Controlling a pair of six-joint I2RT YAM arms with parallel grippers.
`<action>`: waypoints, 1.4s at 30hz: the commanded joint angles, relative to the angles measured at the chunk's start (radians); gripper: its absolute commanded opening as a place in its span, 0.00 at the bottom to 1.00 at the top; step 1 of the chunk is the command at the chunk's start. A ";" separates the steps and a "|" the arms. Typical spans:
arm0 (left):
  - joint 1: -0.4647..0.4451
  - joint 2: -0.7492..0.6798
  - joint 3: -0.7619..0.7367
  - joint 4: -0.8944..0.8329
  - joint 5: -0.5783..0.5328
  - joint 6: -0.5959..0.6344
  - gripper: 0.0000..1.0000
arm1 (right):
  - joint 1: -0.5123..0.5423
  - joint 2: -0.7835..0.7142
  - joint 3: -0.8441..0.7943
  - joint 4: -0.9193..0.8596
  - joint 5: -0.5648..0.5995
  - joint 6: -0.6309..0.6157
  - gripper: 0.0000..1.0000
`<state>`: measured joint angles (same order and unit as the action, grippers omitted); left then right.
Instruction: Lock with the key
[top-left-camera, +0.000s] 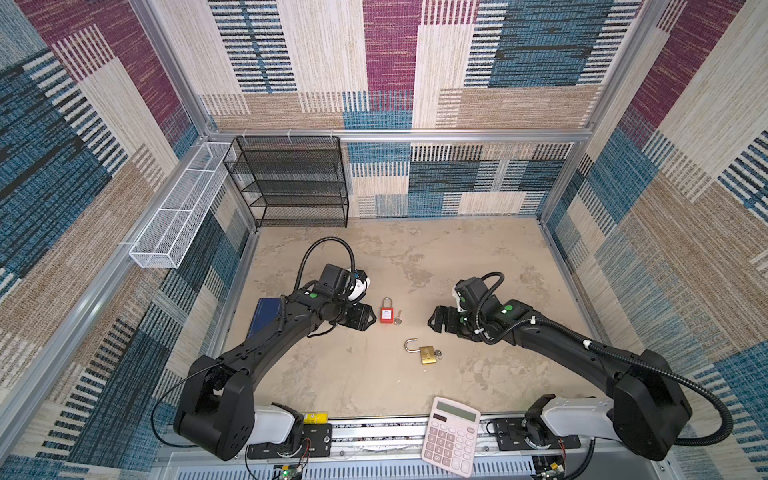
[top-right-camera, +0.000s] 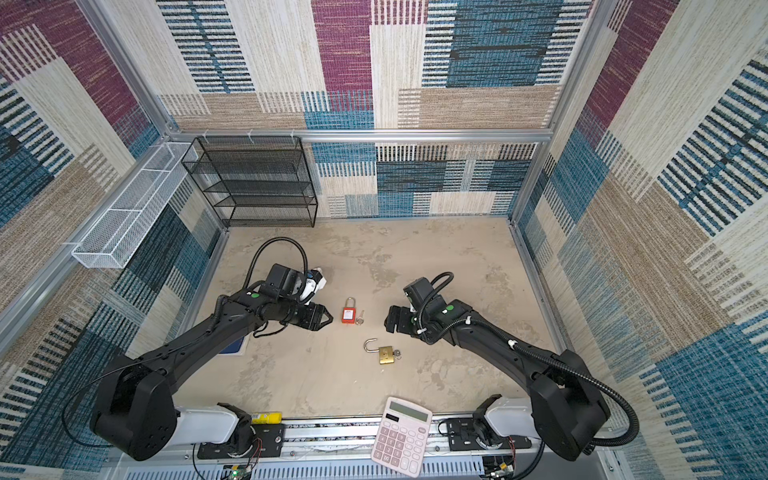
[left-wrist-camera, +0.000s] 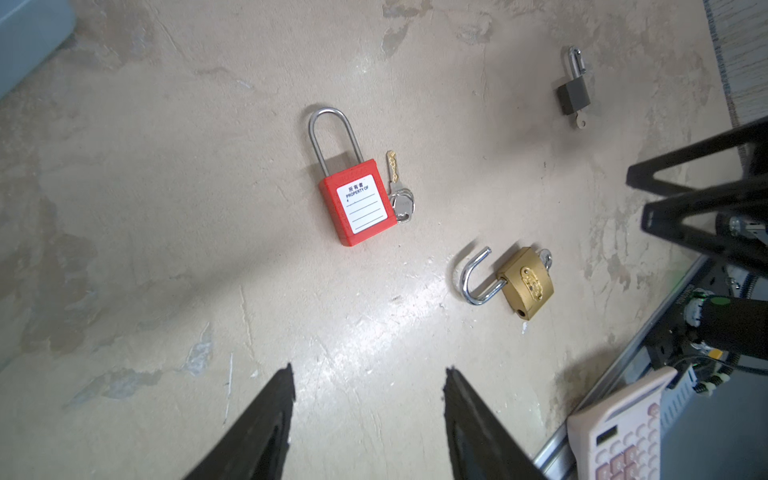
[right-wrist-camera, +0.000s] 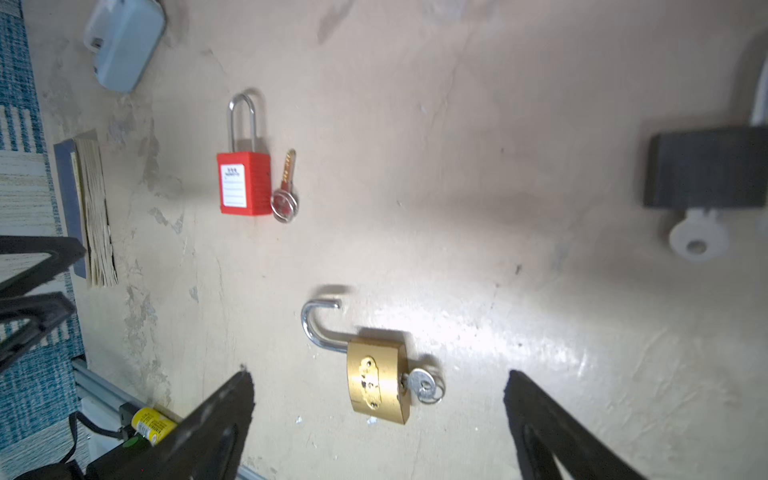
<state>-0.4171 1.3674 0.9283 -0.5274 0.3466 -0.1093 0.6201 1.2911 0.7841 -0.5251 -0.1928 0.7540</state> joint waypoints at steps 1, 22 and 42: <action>0.000 -0.009 -0.006 0.004 0.014 -0.025 0.60 | 0.007 -0.023 -0.056 0.059 -0.107 0.102 0.94; -0.067 0.005 -0.122 0.113 0.155 -0.162 0.58 | 0.009 0.061 -0.225 0.452 -0.326 0.223 0.92; -0.114 0.078 -0.159 0.210 0.206 -0.256 0.58 | 0.013 -0.031 -0.262 0.381 -0.319 0.208 0.94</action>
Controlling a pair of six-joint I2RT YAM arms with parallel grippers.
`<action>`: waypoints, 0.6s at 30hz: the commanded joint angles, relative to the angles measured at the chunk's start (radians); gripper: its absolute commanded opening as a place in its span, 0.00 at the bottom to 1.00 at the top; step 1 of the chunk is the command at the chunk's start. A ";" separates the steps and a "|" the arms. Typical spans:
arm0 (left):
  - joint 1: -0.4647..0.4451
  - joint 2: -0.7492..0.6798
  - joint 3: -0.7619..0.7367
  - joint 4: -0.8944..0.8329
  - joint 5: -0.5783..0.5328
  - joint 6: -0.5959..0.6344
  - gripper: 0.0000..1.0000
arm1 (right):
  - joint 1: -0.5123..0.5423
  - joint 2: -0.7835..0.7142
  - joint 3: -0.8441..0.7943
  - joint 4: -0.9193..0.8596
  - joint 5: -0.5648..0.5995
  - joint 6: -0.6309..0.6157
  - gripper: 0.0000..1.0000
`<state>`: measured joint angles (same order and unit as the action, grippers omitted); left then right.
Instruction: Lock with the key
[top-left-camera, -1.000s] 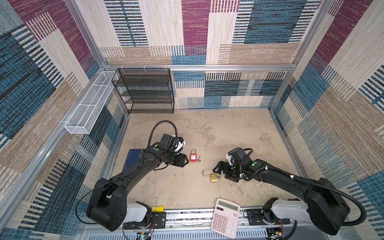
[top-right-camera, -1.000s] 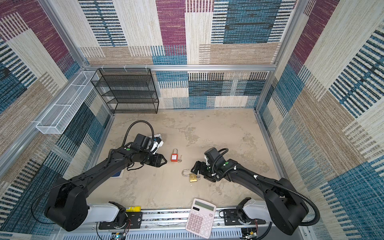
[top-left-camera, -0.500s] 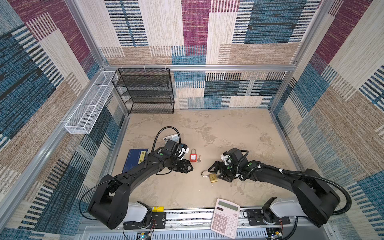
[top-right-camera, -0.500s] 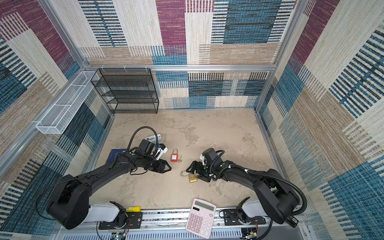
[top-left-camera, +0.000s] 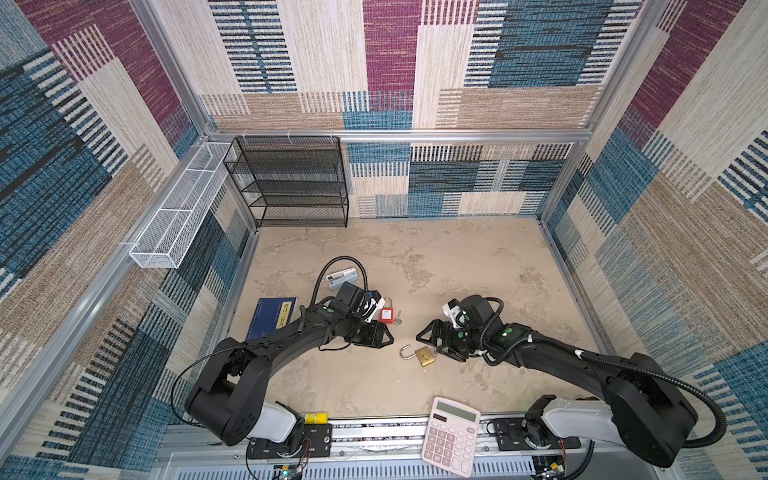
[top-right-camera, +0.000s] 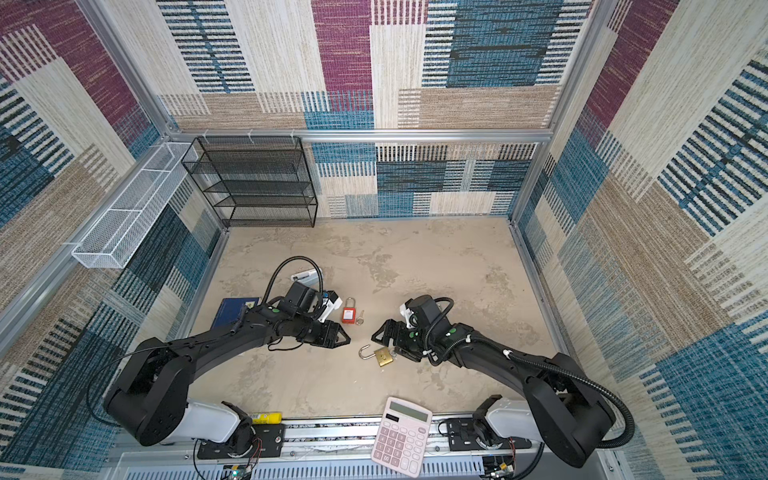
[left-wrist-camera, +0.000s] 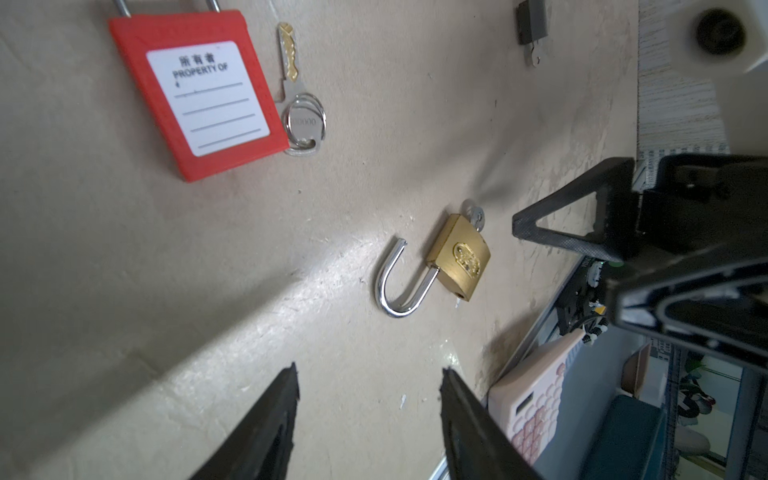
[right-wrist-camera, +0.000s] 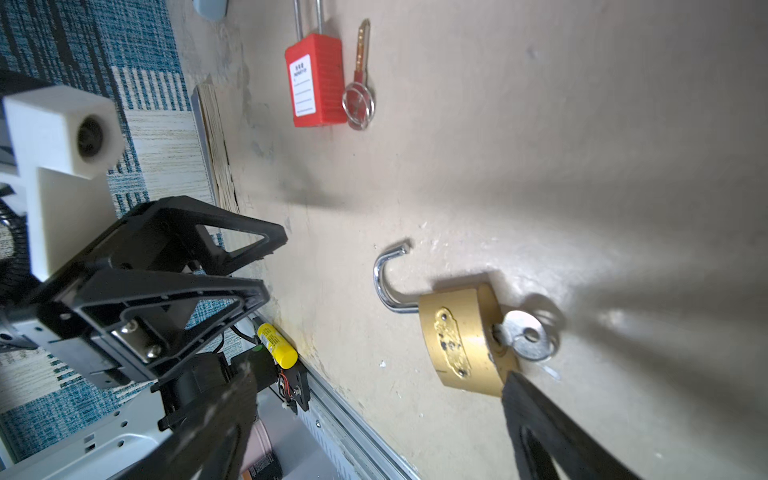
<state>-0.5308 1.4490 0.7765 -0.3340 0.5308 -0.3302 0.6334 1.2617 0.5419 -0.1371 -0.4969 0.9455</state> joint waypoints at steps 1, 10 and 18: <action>0.000 -0.003 -0.013 0.024 0.024 -0.040 0.58 | 0.001 -0.001 -0.026 0.002 -0.018 0.016 0.94; 0.001 -0.014 -0.063 0.050 0.017 -0.059 0.58 | 0.005 0.031 -0.046 0.088 -0.079 0.029 0.94; 0.000 0.002 -0.098 0.133 0.082 -0.140 0.58 | 0.032 0.093 -0.035 0.148 -0.118 0.045 0.93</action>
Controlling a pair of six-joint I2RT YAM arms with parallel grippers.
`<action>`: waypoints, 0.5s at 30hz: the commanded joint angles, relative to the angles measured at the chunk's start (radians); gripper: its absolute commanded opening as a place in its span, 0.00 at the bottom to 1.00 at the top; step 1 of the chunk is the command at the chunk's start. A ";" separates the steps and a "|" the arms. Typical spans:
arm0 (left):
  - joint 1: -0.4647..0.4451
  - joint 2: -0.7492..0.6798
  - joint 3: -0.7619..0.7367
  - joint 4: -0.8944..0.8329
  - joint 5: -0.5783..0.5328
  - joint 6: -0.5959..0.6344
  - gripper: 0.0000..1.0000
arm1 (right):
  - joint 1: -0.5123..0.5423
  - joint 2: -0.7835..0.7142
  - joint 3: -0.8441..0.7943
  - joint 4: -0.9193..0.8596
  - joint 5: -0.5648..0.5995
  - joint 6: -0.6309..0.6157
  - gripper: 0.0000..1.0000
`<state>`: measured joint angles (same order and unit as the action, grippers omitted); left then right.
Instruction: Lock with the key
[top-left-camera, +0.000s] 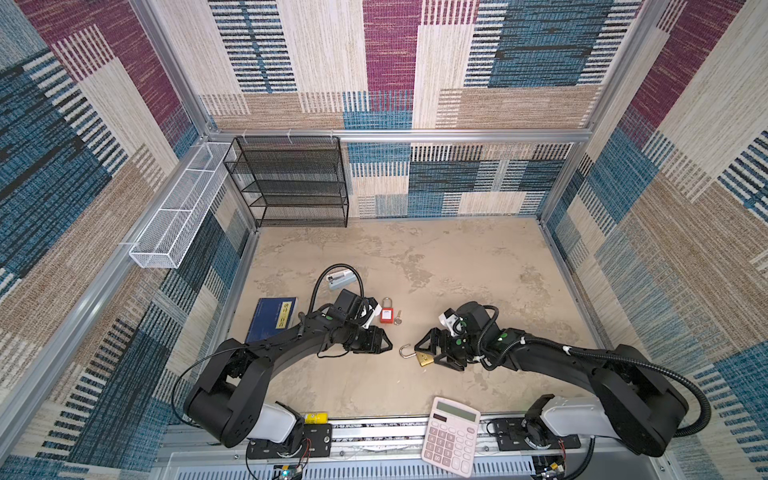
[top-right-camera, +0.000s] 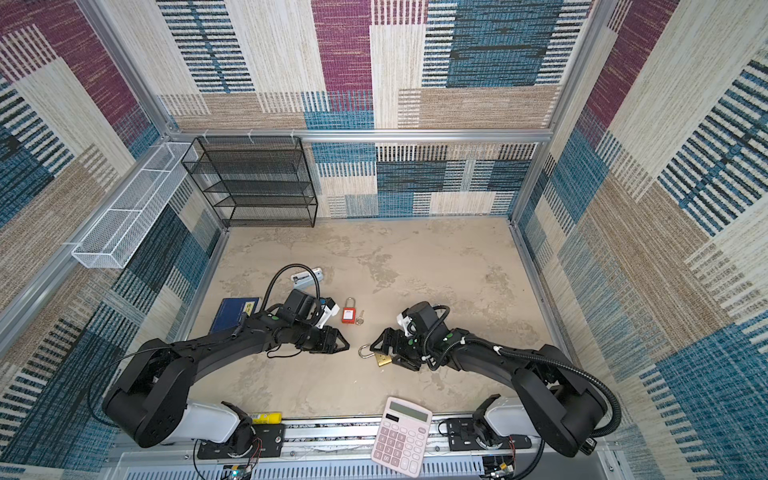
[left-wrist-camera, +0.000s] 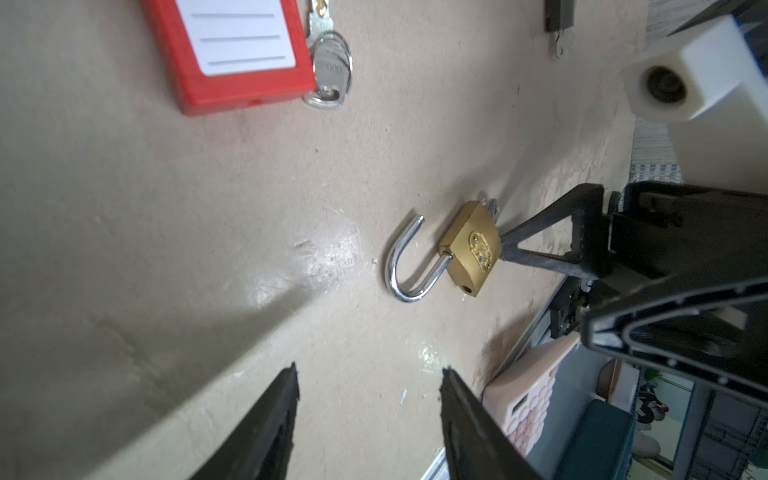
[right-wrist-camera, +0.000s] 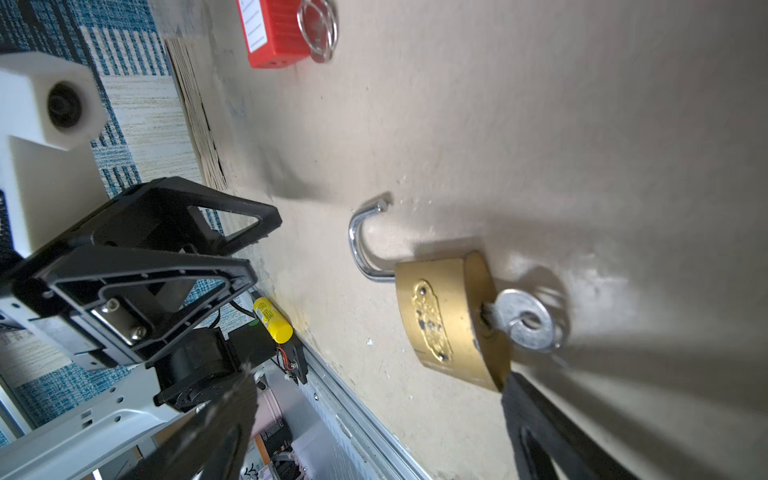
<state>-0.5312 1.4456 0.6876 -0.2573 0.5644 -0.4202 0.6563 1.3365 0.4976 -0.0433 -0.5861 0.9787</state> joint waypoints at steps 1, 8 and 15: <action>0.000 0.009 -0.012 0.062 0.052 -0.057 0.58 | 0.016 0.028 0.015 0.055 -0.030 0.011 0.93; 0.000 0.004 -0.027 0.080 0.065 -0.071 0.58 | 0.028 0.038 0.022 0.063 -0.014 0.010 0.92; 0.000 0.015 0.000 0.079 0.078 -0.070 0.57 | 0.028 -0.029 0.048 -0.087 0.097 -0.032 0.82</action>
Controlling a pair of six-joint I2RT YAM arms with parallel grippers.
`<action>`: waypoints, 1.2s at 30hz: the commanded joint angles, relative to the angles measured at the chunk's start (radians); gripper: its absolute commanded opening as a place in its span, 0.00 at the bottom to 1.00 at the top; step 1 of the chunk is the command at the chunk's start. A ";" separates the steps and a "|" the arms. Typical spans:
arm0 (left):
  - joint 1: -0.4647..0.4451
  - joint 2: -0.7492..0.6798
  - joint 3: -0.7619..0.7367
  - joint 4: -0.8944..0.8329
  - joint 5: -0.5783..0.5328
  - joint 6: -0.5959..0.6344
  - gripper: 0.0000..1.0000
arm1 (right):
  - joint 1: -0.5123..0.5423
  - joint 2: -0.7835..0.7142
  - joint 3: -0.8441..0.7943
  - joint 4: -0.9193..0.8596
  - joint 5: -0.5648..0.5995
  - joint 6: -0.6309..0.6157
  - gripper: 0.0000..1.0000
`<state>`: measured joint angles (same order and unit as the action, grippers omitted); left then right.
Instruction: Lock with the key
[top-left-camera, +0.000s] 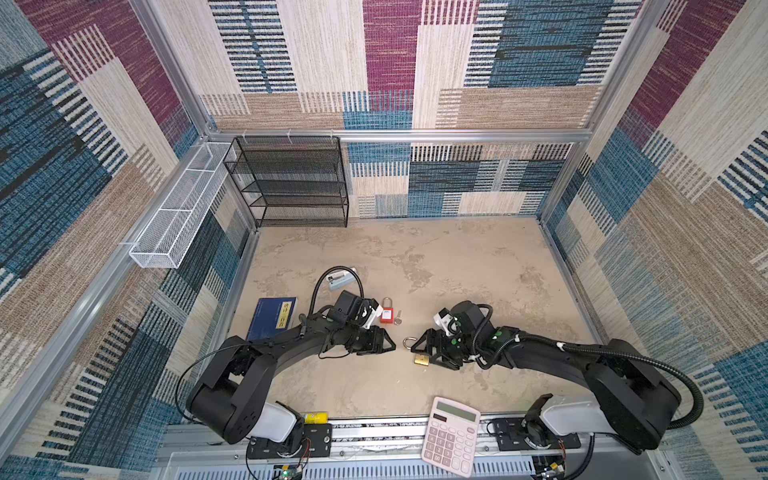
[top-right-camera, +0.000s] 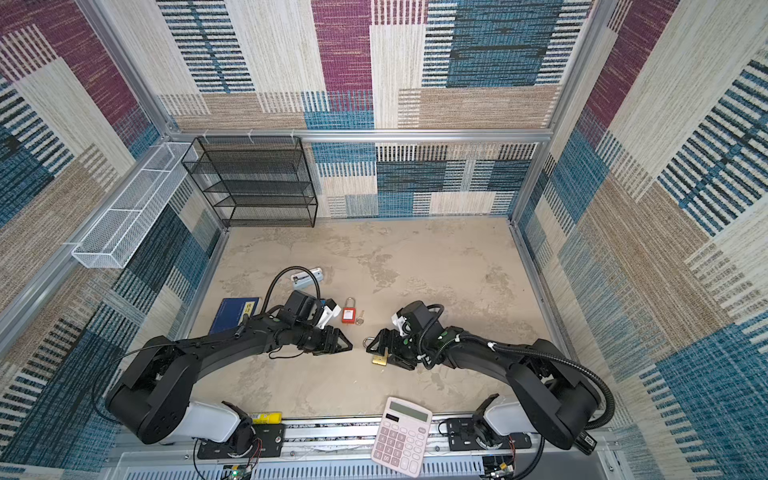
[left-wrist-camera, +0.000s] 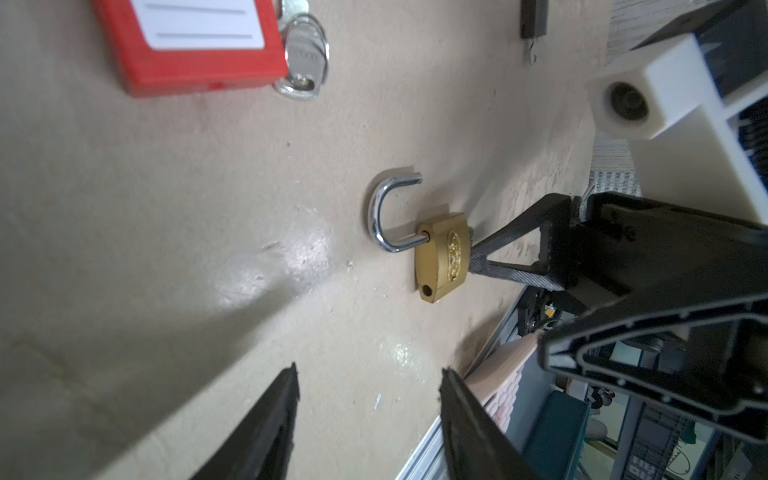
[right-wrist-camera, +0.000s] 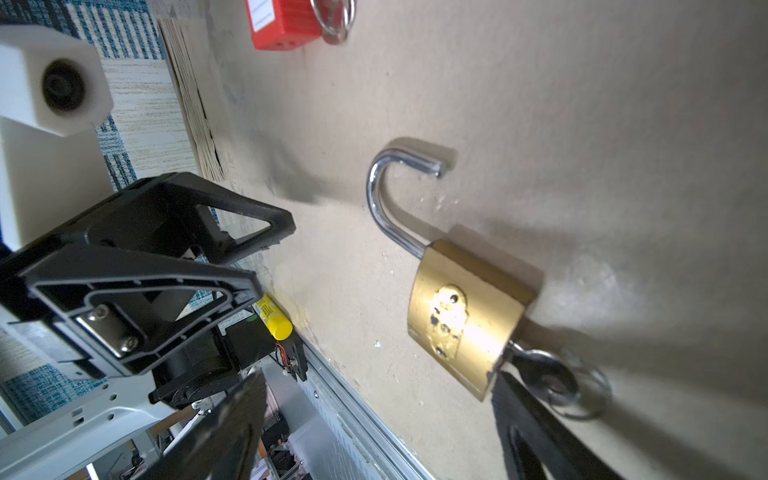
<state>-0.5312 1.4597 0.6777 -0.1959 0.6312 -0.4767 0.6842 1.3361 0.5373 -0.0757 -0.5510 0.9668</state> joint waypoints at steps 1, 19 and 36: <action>0.000 0.002 0.011 0.019 0.012 -0.015 0.57 | 0.000 -0.044 0.010 -0.073 0.086 -0.024 0.78; 0.000 0.028 0.028 0.039 0.045 -0.026 0.56 | -0.027 0.061 0.018 -0.018 0.057 -0.048 0.49; -0.016 0.086 0.076 0.042 0.076 -0.044 0.56 | -0.029 0.041 -0.007 -0.022 0.072 -0.042 0.46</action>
<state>-0.5446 1.5375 0.7422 -0.1677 0.6876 -0.5053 0.6544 1.4059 0.5354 -0.0742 -0.5014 0.9295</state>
